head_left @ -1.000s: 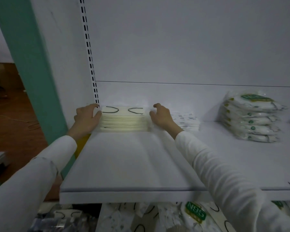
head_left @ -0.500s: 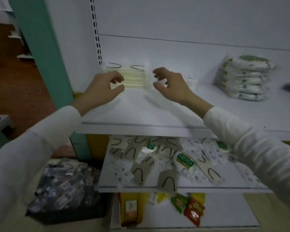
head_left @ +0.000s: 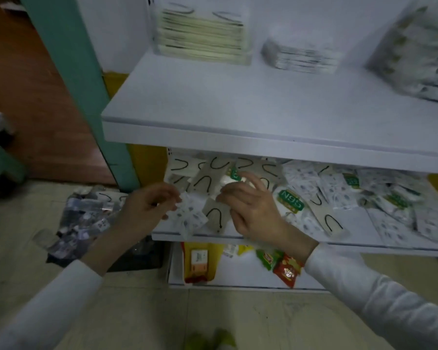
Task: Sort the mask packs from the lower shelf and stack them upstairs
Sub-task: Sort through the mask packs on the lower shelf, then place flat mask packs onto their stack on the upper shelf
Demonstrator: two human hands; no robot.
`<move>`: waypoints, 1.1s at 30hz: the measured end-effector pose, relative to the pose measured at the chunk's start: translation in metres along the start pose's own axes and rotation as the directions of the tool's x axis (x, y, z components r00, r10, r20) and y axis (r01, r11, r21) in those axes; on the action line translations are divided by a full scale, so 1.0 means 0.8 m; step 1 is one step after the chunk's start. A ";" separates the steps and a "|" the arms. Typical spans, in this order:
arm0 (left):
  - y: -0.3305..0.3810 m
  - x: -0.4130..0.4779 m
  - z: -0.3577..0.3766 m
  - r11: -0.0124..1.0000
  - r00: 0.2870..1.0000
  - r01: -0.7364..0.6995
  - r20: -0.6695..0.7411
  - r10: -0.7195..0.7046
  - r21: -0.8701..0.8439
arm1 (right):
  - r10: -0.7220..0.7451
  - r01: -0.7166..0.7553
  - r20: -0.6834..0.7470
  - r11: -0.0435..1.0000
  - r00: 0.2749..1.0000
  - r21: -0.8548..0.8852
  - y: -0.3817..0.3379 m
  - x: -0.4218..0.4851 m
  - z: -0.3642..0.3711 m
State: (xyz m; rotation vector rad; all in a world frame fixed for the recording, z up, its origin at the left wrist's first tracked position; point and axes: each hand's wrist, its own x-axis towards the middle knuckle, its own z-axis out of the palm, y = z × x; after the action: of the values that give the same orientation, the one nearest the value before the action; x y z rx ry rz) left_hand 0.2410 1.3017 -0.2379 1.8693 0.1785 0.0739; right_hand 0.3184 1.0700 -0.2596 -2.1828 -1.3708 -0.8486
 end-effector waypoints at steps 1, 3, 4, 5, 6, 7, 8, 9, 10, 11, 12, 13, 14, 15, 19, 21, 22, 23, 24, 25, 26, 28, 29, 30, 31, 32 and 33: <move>-0.033 0.006 0.005 0.991 0.992 0.130 0.002 -0.130 -0.008 | 0.032 -0.036 0.083 0.998 0.996 0.046 0.001 -0.015 0.024; -0.096 0.014 0.016 0.932 0.932 0.362 0.003 -0.362 -0.027 | 0.146 -0.178 0.281 0.980 0.949 0.092 0.003 -0.040 0.069; -0.125 0.014 0.021 0.890 0.891 0.453 -0.008 -0.454 -0.051 | 0.242 -0.292 0.381 0.953 0.893 0.080 0.004 -0.051 0.093; -0.147 0.012 0.025 0.850 0.851 0.521 -0.026 -0.524 -0.076 | 0.354 -0.425 0.482 0.904 0.801 0.041 0.005 -0.057 0.113; -0.169 0.008 0.029 0.818 0.819 0.568 -0.041 -0.573 -0.087 | 0.440 -0.524 0.574 0.852 0.691 -0.022 0.008 -0.064 0.135; -0.189 0.004 0.034 0.793 0.792 0.604 -0.049 -0.608 -0.082 | 0.500 -0.594 0.648 0.799 0.574 -0.090 0.011 -0.071 0.159; -0.207 0.000 0.038 0.777 0.775 0.627 -0.050 -0.630 -0.062 | 0.544 -0.646 0.686 0.751 0.483 -0.140 0.013 -0.075 0.181; -0.221 -0.002 0.042 0.767 0.766 0.641 -0.042 -0.642 -0.043 | 0.581 -0.682 0.698 0.709 0.419 -0.181 0.015 -0.077 0.201; -0.232 -0.001 0.046 0.763 0.763 0.645 -0.032 -0.646 -0.029 | 0.614 -0.704 0.691 0.677 0.381 -0.214 0.016 -0.078 0.219; -0.240 0.001 0.048 0.763 0.763 0.646 -0.023 -0.646 -0.021 | 0.644 -0.716 0.678 0.653 0.354 -0.247 0.016 -0.078 0.235; -0.246 0.004 0.051 0.766 0.766 0.643 -0.017 -0.643 -0.016 | 0.664 -0.715 0.663 0.645 0.347 -0.272 0.016 -0.077 0.250; -0.248 0.007 0.054 0.770 0.770 0.637 -0.013 -0.638 -0.017 | 0.683 -0.710 0.649 0.636 0.335 -0.302 0.014 -0.075 0.261; -0.250 0.010 0.057 0.777 0.777 0.629 -0.007 -0.629 -0.022 | 0.703 -0.701 0.632 0.628 0.325 -0.339 0.013 -0.074 0.270; -0.251 0.014 0.060 0.784 0.785 0.620 -0.007 -0.620 -0.029 | 0.721 -0.689 0.620 0.619 0.310 -0.376 0.012 -0.072 0.277; -0.253 0.026 0.072 0.785 0.789 0.610 -0.002 -0.614 -0.109 | 0.756 -0.721 0.615 0.552 0.222 -0.419 0.010 -0.068 0.293; -0.255 0.035 0.080 0.751 0.766 0.633 0.008 -0.643 -0.185 | 0.760 -0.778 0.624 0.500 0.183 -0.381 0.012 -0.066 0.295; -0.255 0.039 0.084 0.733 0.755 0.642 0.019 -0.656 -0.226 | 0.755 -0.788 0.632 0.492 0.174 -0.371 0.013 -0.064 0.294; -0.255 0.041 0.087 0.713 0.743 0.653 0.035 -0.668 -0.257 | 0.747 -0.783 0.641 0.501 0.176 -0.368 0.013 -0.063 0.294; -0.255 0.043 0.090 0.702 0.739 0.657 0.049 -0.672 -0.275 | 0.738 -0.767 0.648 0.523 0.188 -0.373 0.012 -0.062 0.292; -0.254 0.045 0.092 0.697 0.737 0.659 0.057 -0.674 -0.284 | 0.727 -0.747 0.655 0.549 0.205 -0.376 0.011 -0.061 0.290; -0.254 0.046 0.095 0.691 0.736 0.658 0.061 -0.674 -0.299 | 0.713 -0.741 0.665 0.567 0.223 -0.360 0.008 -0.059 0.287; -0.251 0.049 0.101 0.679 0.733 0.650 0.047 -0.679 -0.341 | 0.706 -0.824 0.670 0.508 0.229 -0.252 0.002 -0.059 0.283; -0.249 0.050 0.103 0.672 0.731 0.645 0.039 -0.681 -0.362 | 0.715 -0.891 0.667 0.420 0.207 -0.173 0.000 -0.059 0.282; -0.247 0.051 0.105 0.668 0.730 0.641 0.032 -0.683 -0.379 | 0.727 -0.939 0.662 0.328 0.181 -0.104 -0.001 -0.059 0.279; -0.244 0.053 0.106 0.667 0.732 0.636 0.030 -0.680 -0.388 | 0.737 -0.968 0.658 0.247 0.154 -0.050 -0.001 -0.059 0.277; -0.242 0.055 0.107 0.668 0.740 0.625 0.032 -0.672 -0.404 | 0.739 -0.981 0.658 0.193 0.145 -0.001 -0.002 -0.060 0.273; -0.237 0.057 0.107 0.670 0.749 0.611 0.035 -0.661 -0.421 | 0.733 -0.987 0.664 0.154 0.150 0.053 -0.002 -0.061 0.270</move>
State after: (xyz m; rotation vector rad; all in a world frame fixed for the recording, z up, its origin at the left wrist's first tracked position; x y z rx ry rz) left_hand 0.2818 1.2836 -0.4464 1.2879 0.8406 -0.2497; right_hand 0.3599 1.1762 -0.4493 -2.2287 -0.0296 0.5851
